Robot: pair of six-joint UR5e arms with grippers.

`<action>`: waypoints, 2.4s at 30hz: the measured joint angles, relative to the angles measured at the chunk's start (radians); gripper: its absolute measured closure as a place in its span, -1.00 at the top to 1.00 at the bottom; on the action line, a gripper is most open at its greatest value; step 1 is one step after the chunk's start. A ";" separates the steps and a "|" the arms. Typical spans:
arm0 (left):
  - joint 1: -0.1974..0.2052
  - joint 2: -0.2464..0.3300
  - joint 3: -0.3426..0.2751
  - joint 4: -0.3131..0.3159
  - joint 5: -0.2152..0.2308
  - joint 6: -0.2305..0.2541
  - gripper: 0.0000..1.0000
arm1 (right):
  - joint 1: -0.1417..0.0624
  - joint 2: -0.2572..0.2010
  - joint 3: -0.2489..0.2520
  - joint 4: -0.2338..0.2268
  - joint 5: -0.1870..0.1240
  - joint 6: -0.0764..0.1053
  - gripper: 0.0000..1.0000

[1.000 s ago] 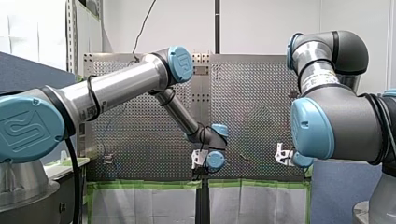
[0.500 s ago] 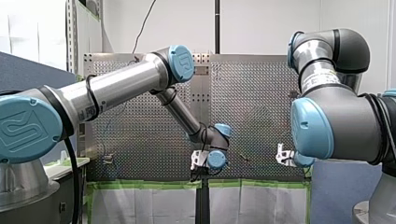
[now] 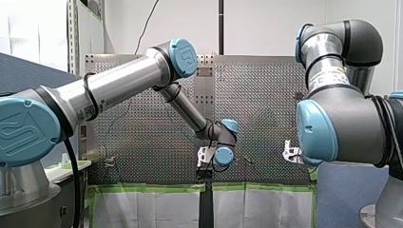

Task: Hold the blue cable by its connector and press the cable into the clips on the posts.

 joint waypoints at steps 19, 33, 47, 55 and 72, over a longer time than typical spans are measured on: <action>0.032 -0.021 0.001 0.074 0.042 0.002 -1.00 | -0.001 -0.004 -0.005 -0.079 -0.057 0.062 -1.00; 0.055 -0.057 0.045 0.079 0.068 -0.002 -1.00 | 0.008 0.025 -0.026 -0.112 -0.064 0.066 -1.00; 0.082 -0.071 0.083 0.071 0.094 -0.023 -1.00 | 0.021 0.081 -0.074 -0.111 -0.065 0.070 -1.00; 0.078 -0.124 0.146 0.011 0.107 -0.044 -1.00 | 0.026 0.104 -0.100 -0.101 -0.065 0.075 -1.00; 0.134 -0.134 0.297 -0.048 0.108 -0.048 -1.00 | 0.011 0.126 -0.216 -0.087 -0.070 0.118 -1.00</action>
